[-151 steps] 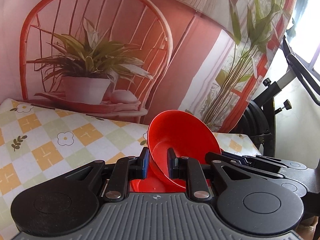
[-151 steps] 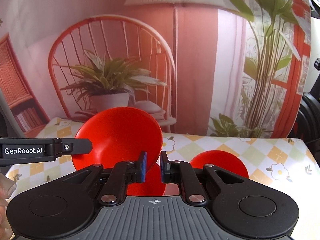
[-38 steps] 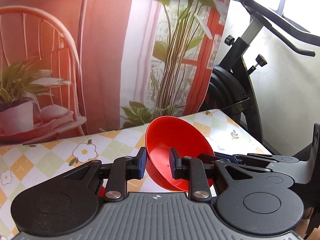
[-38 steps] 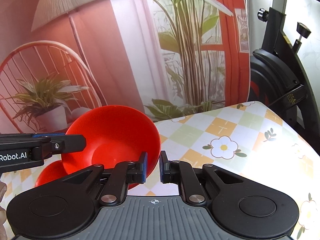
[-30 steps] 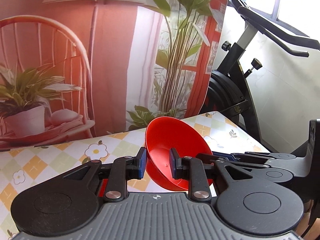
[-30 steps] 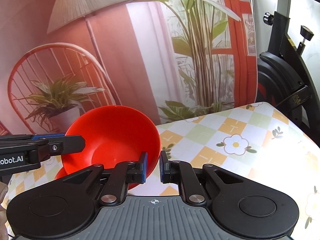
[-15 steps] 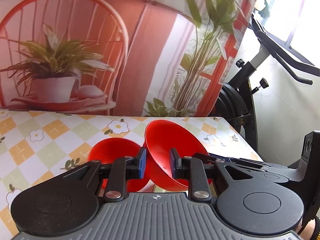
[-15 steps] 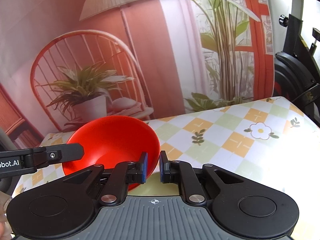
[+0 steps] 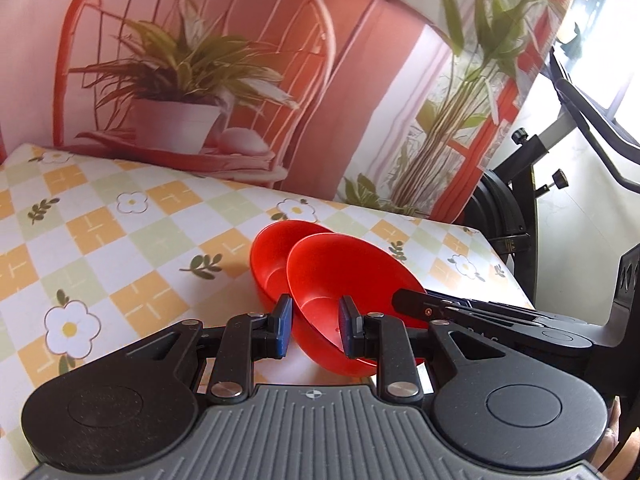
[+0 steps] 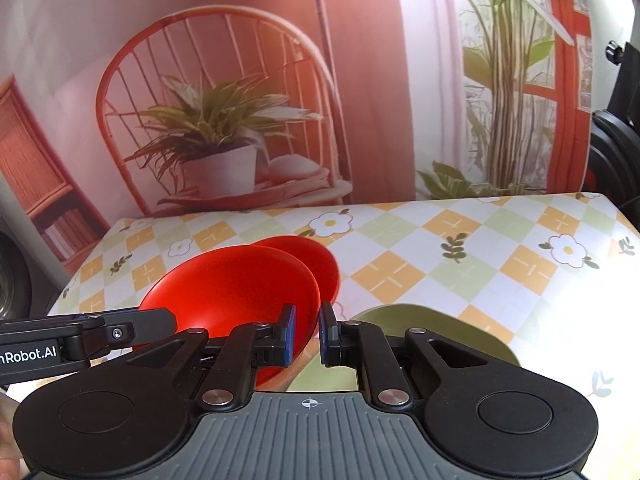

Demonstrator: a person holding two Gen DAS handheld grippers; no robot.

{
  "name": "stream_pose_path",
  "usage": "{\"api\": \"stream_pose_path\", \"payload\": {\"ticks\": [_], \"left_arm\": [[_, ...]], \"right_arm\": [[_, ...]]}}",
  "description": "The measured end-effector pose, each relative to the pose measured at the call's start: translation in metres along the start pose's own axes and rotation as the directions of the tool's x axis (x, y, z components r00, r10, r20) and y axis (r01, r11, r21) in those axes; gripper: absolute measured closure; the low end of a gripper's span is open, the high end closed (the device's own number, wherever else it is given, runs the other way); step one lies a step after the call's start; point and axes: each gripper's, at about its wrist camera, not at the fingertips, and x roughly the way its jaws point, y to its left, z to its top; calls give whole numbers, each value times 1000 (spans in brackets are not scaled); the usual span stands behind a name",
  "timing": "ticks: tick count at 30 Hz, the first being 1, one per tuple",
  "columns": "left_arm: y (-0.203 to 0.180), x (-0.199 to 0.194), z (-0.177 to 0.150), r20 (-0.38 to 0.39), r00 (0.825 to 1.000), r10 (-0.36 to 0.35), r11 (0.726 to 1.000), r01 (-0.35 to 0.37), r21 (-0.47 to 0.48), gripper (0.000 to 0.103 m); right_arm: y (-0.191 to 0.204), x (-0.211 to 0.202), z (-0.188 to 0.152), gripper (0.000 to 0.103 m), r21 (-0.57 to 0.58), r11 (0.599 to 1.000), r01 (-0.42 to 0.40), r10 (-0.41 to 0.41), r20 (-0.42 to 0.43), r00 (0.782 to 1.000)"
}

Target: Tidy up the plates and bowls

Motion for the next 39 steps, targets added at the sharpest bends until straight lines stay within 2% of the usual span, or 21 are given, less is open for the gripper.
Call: {"api": "stream_pose_path", "payload": {"ticks": [17,26,39], "left_arm": [[7,22,24,32,999,8,1000,-7,-31,77],[8,47,42,34,999,24,1000,-24,18,77],[6,69,29,-9,998,60,995,-59,83,77]], "right_arm": [[1,32,23,92,-56,998,19,-20,-9,1000],[3,54,38,91,-113,992,58,-58,-5,998],[-3,74,29,92,-118,990,83,-90,-50,995]]}}
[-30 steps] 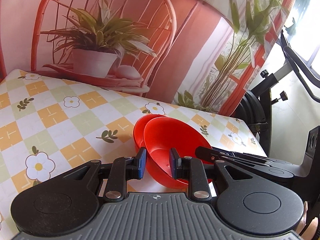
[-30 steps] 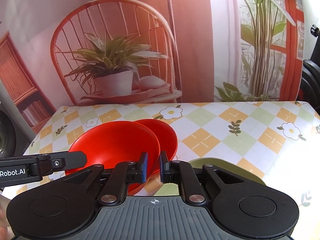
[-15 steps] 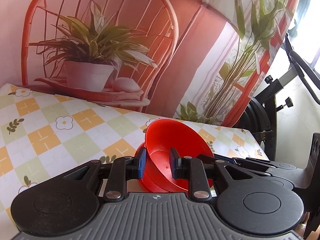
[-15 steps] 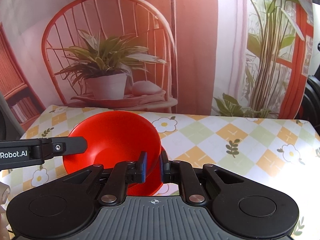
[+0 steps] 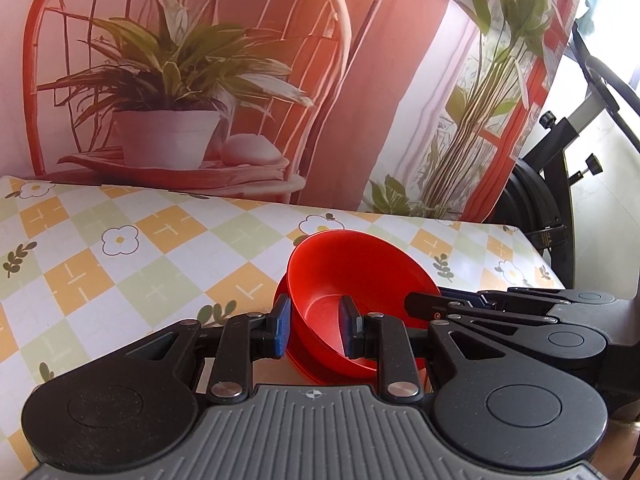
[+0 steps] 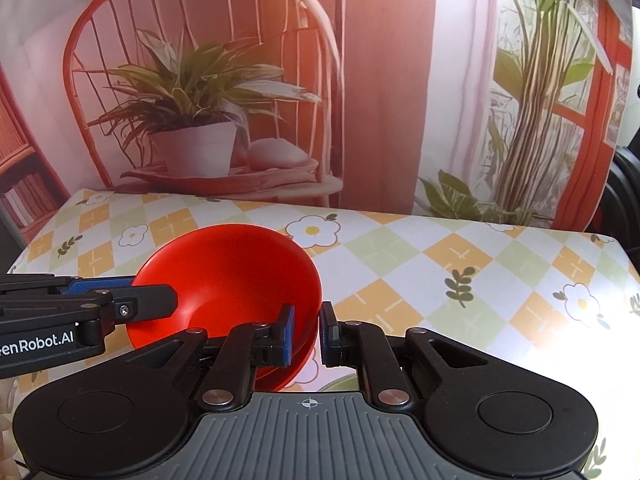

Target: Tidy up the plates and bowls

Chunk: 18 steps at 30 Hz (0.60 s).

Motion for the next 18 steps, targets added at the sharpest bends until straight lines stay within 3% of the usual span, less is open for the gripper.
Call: {"api": "stream_pose_path", "payload": {"ticks": [18], "left_arm": [[7,3,-5,-25,1000,-19,999,17,-50,76]], "right_arm": [[-3,5,-7,91,25,1000,-13,13,-23,1000]]}}
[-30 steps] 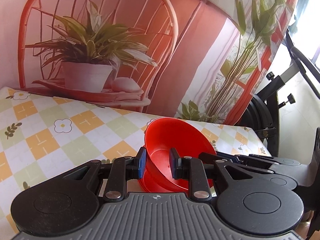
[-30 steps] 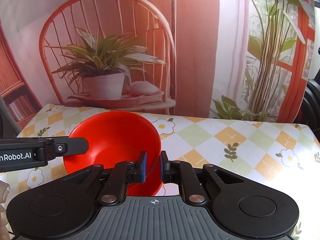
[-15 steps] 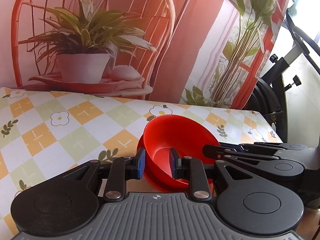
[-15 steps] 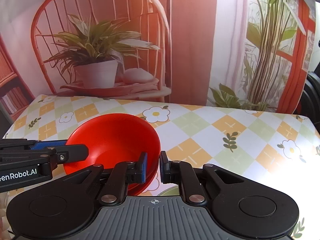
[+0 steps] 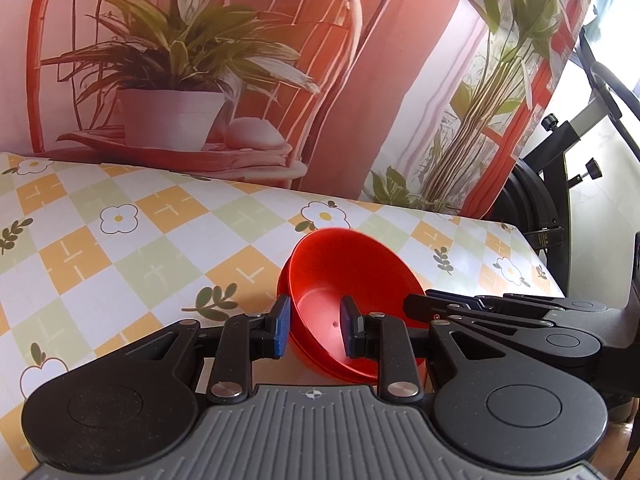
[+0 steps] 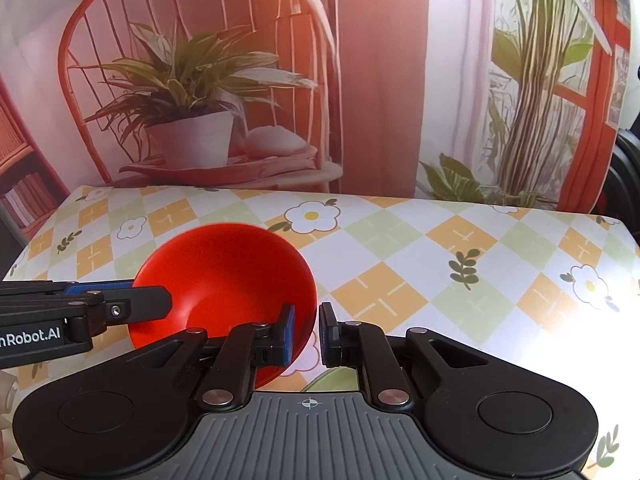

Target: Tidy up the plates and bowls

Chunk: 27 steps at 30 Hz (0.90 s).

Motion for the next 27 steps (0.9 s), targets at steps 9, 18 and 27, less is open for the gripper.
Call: {"api": "stream_pose_path", "payload": {"ticks": [9,18,27], "left_arm": [[6,3,-1,-5,1000,-7,999,6,-38,75],[18,15,-8,-28,998,-57,991,53,-125,75],[21,17,-9,-18,997,-73,983,69,-168,76]], "right_arm": [[-3,8,1,91,11,1000,-15,15,-30,999],[-2,14,0,88,20,999,-31,32,-57,998],[-4,14,0,89,35,999,-38,40,-56,998]]}}
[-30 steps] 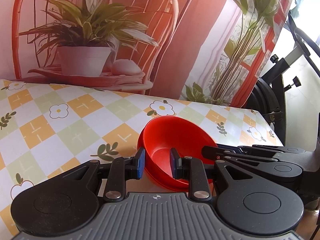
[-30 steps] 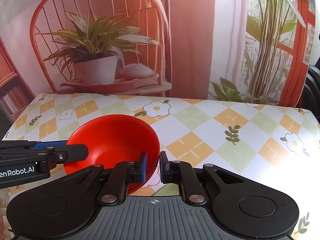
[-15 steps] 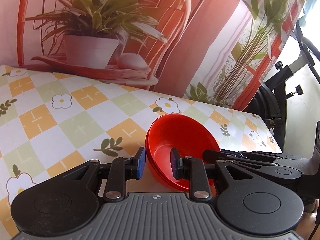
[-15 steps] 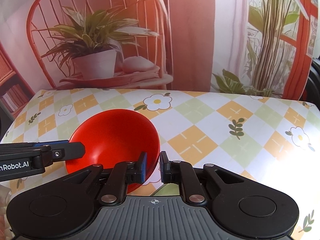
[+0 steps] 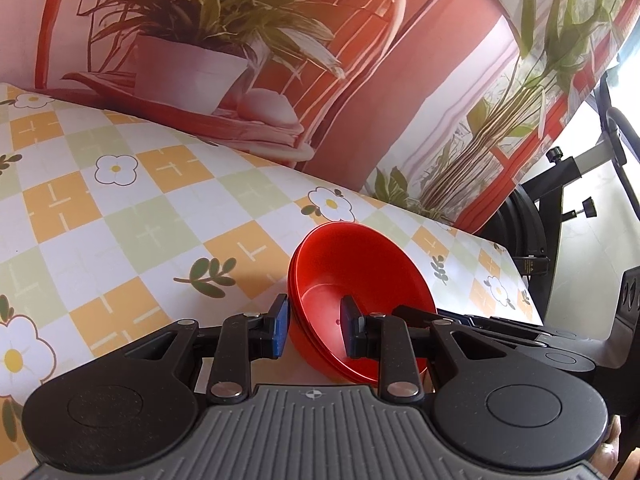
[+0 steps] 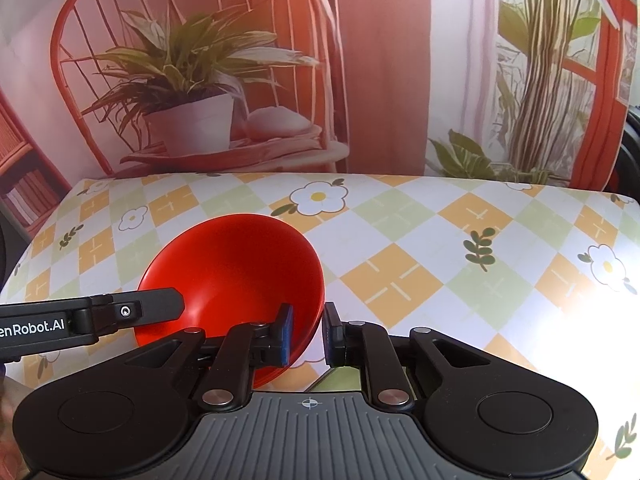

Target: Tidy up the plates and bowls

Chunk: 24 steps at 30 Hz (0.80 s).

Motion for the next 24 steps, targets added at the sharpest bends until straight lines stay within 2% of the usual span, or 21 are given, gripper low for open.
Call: {"api": "stream_pose_path", "payload": {"ticks": [15,24], "left_arm": [[-7,-25,1,52,999,-1,1000,1,3,76],[-13,-41,-2,59,998,-3,1000,2,12,76]], "right_arm": [[4,-27,1,89,39,999,-31,28,60,998],[3,-47,-4,89,89,995,-55,46,101,994]]}}
